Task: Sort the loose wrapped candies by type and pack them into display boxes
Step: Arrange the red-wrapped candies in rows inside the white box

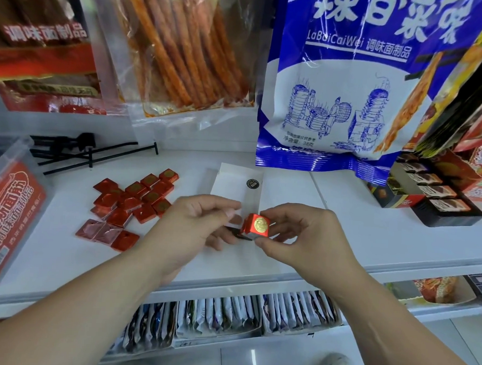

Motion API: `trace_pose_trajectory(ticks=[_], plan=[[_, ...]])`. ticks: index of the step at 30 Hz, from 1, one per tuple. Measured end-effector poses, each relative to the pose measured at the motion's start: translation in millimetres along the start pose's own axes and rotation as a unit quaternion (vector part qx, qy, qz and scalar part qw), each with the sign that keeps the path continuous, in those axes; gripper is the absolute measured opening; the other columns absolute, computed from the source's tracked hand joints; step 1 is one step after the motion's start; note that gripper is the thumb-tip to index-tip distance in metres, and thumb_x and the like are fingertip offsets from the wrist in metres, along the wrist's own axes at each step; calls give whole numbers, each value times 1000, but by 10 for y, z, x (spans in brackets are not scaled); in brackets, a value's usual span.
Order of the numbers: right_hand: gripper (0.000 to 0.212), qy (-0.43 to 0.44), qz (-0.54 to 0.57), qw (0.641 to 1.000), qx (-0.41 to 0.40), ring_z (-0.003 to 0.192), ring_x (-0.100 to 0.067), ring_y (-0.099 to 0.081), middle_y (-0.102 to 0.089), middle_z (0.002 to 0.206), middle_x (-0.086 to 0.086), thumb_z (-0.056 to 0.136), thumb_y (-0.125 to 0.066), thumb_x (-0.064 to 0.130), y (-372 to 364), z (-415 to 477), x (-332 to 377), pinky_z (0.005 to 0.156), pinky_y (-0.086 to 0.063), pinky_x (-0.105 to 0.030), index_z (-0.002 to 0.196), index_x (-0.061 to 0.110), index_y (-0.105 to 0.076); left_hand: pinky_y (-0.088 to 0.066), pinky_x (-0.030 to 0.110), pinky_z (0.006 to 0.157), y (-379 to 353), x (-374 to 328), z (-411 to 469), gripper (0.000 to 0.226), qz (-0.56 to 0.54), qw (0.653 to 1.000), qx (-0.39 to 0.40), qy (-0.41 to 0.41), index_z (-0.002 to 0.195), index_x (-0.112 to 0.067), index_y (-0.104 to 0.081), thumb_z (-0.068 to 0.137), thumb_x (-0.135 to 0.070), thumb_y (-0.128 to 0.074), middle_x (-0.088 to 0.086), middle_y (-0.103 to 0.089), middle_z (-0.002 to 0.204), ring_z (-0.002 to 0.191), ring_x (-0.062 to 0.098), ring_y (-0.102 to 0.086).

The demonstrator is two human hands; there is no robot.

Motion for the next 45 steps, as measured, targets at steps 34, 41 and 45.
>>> trace_pose_trajectory(ticks=[34,41,45], plan=[[28,-72,-190,957,205,90,5,-61,-72,99,15,86,-72,25,-145,-23,-410,78,-42,-6,114,29,-71,-52,22,64,-266,257,-77,19,261,953,147,-54,80,-26,-75,69,-19,-88,-2,-72,73,63,6,-64],[18,-71,-183,958,207,86,3,-65,-72,90,18,81,-76,31,-232,-55,-414,84,-52,-23,99,30,-76,-53,33,67,-316,302,-63,19,246,957,142,-52,75,-21,-68,71,-15,-86,3,-72,68,61,12,-65],[22,-74,-202,958,189,95,0,-63,-66,96,22,90,-66,29,-199,-55,-407,99,-45,-32,110,34,-72,-54,35,70,-316,294,-48,25,256,956,132,-64,81,-30,-65,71,-21,-86,-2,-72,72,65,12,-65]])
Point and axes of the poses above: each hand's wrist, its own z-axis towards the middle knuckle, its own y-axis out of the back of the hand, x = y × z, the point moved 8 cm from there along z, towards the middle knuckle
